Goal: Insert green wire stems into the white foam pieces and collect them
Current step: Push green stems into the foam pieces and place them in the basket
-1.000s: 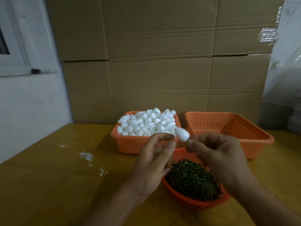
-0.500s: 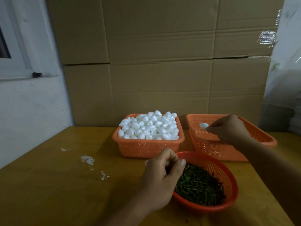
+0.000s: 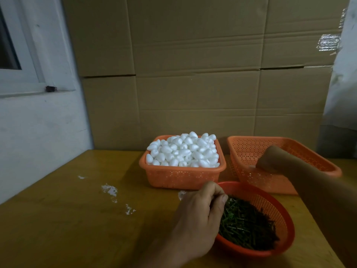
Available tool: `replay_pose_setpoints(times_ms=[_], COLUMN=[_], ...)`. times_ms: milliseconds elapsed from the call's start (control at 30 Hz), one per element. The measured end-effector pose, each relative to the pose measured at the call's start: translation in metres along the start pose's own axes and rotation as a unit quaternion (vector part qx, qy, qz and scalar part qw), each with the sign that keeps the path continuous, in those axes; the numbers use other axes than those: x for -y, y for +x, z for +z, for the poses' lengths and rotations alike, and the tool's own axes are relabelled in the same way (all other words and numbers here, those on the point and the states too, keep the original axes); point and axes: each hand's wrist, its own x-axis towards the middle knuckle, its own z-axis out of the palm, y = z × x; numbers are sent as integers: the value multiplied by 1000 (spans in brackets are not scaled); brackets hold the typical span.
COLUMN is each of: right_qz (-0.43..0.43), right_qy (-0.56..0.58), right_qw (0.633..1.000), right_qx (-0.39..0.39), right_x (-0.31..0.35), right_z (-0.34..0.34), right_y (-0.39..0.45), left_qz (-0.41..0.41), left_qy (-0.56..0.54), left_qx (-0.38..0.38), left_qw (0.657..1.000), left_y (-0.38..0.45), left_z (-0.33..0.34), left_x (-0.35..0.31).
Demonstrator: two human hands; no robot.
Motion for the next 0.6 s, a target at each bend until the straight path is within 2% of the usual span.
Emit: replay_pose_setpoints(times_ms=[133,233,367,467,600], right_qz=[-3,30,13,-42,-130], right_qy=[5,98,172,237,299], right_qw=[1000,994,977,952,927], right_qx=[6,-45,-127,-188,-186], right_x=[-2,-6,-11,-11,-3], right_z=[3,6,5,3,-1], right_y=[1,1,-10,-31,-71], left_qz=[3,2,-2,-5,-8], left_qy=[9,10,9,10,18], left_qx=[-2,-1,-4,-15,-38], left_qw=[1000,1000,1000,1000,999], left_y=[0,0,0,0,0], left_z=[-1,-2,-1,0,-1], left_x=[-1,-1,0,2,5])
